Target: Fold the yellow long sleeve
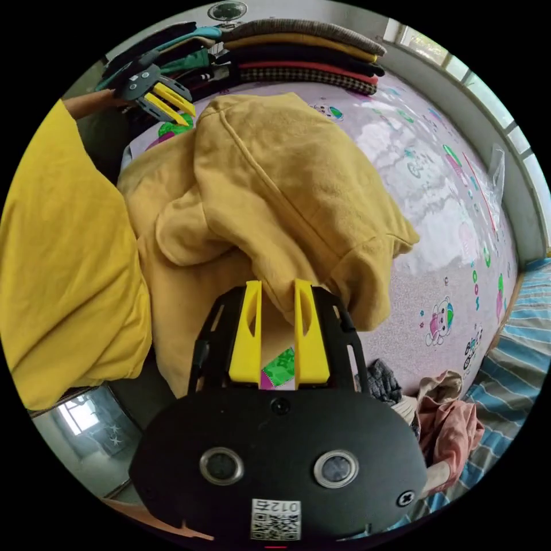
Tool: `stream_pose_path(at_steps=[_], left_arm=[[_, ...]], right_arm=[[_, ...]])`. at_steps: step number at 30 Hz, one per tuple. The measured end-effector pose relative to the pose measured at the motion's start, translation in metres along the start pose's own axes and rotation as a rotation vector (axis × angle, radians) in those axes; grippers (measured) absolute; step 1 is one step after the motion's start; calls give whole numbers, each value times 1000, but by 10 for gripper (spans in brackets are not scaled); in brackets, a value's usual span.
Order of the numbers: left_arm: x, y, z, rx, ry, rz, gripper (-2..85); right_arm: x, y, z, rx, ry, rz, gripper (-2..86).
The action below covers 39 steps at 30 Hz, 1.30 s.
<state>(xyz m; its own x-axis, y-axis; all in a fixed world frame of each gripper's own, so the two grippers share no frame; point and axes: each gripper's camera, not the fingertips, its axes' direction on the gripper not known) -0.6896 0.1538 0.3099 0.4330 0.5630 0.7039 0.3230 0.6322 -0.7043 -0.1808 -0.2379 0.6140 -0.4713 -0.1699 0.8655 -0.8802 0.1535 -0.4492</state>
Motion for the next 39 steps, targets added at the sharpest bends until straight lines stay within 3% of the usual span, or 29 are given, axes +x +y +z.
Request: stream_pose_path(at_steps=[2,6,9,11,15,18,20,28,30,33,34,39], left_arm=[[-2,41,4,0,57,-138,73],[-51,101,-12,63,144,-427,75],[-123,140,-3,194,405,-730,84],[-175,155,29,336,687,-918,101],[-222,145,82,358,812,-1054,110],[-236,120,121,273,898,-1023,91],[-236,107,136,143,793,-969,51],[-230,148,170,198,779,-954,25],[-225,169,156,259,725,-992,24],[-206,170,103,340,462,-968,23],[-194,140,84,359,406,-859,24],[-123,-86,52,343,519,-163,32]], right_arm=[[-29,21,18,-77,12,42,78],[-43,67,-4,6,-35,144,73],[-15,117,-22,144,-34,407,79],[30,165,-18,283,-200,724,105],[75,231,14,507,-477,1095,149],[86,254,48,497,-602,1209,128],[84,261,70,465,-709,1153,48],[59,288,72,336,-356,903,42],[56,313,71,378,-403,971,59],[36,365,69,525,-509,1074,97],[24,380,75,554,-564,1101,112],[-18,418,122,617,-754,1222,134]])
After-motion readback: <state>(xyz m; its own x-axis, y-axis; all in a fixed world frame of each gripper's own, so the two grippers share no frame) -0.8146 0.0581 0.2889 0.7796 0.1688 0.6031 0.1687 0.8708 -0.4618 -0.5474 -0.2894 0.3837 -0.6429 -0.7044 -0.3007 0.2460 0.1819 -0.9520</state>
